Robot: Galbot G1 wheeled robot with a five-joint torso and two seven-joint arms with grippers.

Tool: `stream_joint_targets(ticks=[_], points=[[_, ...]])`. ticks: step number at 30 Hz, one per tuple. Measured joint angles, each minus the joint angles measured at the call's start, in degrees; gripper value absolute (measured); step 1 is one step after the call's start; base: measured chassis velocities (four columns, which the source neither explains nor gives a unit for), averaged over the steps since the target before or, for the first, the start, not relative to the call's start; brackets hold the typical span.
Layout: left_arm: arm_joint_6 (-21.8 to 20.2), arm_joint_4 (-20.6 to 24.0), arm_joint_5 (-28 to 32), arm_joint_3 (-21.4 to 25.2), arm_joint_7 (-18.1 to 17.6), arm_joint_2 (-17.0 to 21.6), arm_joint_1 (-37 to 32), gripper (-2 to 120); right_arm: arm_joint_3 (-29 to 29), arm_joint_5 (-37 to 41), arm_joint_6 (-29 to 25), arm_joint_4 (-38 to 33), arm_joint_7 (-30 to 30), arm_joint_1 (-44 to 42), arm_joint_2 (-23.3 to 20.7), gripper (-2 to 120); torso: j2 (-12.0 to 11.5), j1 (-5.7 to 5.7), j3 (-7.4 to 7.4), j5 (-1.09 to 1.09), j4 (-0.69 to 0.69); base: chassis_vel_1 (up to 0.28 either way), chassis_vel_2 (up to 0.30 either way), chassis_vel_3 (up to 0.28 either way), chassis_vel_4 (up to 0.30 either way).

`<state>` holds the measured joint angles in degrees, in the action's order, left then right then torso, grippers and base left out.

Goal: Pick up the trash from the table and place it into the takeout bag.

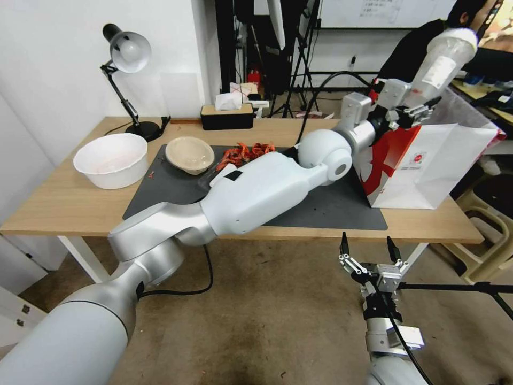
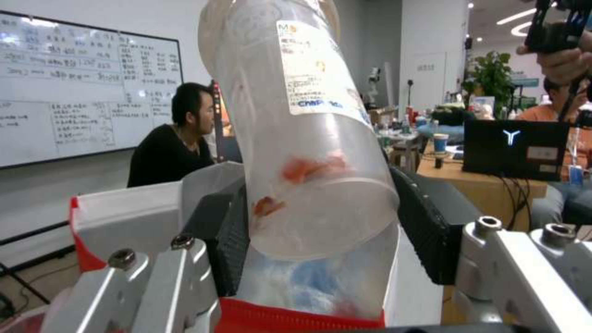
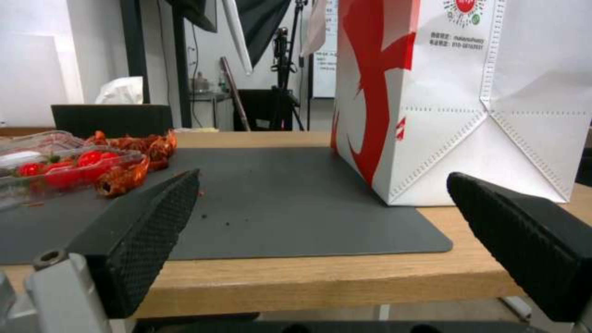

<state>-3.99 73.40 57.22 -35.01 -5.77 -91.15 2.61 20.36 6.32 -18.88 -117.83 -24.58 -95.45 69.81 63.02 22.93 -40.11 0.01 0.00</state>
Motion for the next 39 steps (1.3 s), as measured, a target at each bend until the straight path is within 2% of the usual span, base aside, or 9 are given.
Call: stream_joint_targets(ticks=[12, 13, 19, 21, 26, 29, 34, 36, 39], points=[[1.06, -3.67, 0.94, -2.71, 0.6, -1.19, 1.19, 58, -0.35, -0.38, -0.08, 0.06, -0.02, 0.09, 0.53, 100, 0.0, 0.0, 0.0, -0.01, 0.0, 0.0, 0.0, 0.0, 0.0], [1.08, -3.9, 0.8, -2.72, 0.58, -1.15, 1.16, 68, -0.37, -0.4, -0.09, 0.09, -0.02, 0.16, 0.58, 100, 0.0, 0.0, 0.0, -0.01, 0.0, 0.0, 0.0, 0.0, 0.0], [1.12, -4.78, -0.07, -2.18, 0.36, -1.07, 0.96, 84, -0.58, -0.4, -0.04, 0.15, 0.01, 0.46, 0.5, 100, 0.0, -0.01, 0.0, -0.01, 0.0, 0.0, 0.0, 0.0, 0.0], [1.15, -4.83, -0.34, -1.11, -0.21, -1.05, 0.68, 95, -0.57, -0.41, -0.03, 0.16, 0.01, 0.36, 0.47, 100, 0.0, -0.01, 0.0, -0.01, -0.01, 0.0, 0.0, 0.0, 0.0], [1.05, -4.56, -0.85, 1.74, -0.81, -0.3, -0.1, 99, -0.49, -0.4, -0.04, 0.16, 0.01, 0.38, 0.33, 100, 0.0, -0.01, 0.0, -0.02, -0.01, 0.0, 0.0, 0.0, 0.0], [0.82, -2.87, -0.84, 3.37, -1.21, 1.72, -0.78, 100, -0.45, -0.33, -0.03, 0.18, -0.02, 0.63, 0.21, 100, 0.0, -0.01, 0.0, -0.02, -0.01, 0.0, 0.0, 0.0, 0.0], [-0.03, 3.43, -0.69, 6.64, -2.25, 8.92, -4.29, 100, -0.31, -0.11, 0.0, 0.18, -0.12, 0.72, -0.09, 100, 0.0, -0.01, 0.0, -0.03, 0.0, 0.0, 0.0, 0.0, 0.0], [-0.1, 4.09, -0.68, 7.04, -2.29, 9.72, -4.81, 100, -0.32, -0.1, 0.01, 0.17, -0.12, 0.72, -0.14, 100, 0.0, -0.01, 0.0, -0.03, 0.0, 0.0, 0.0, 0.0, 0.0], [-0.34, 8.25, -0.78, 10.29, -2.71, 15.61, -9.18, 100, -0.35, -0.08, 0.11, 0.0, -0.15, 0.67, -0.25, 100, 0.0, -0.01, 0.0, -0.05, 0.0, 0.0, 0.0, 0.0, 0.0]])
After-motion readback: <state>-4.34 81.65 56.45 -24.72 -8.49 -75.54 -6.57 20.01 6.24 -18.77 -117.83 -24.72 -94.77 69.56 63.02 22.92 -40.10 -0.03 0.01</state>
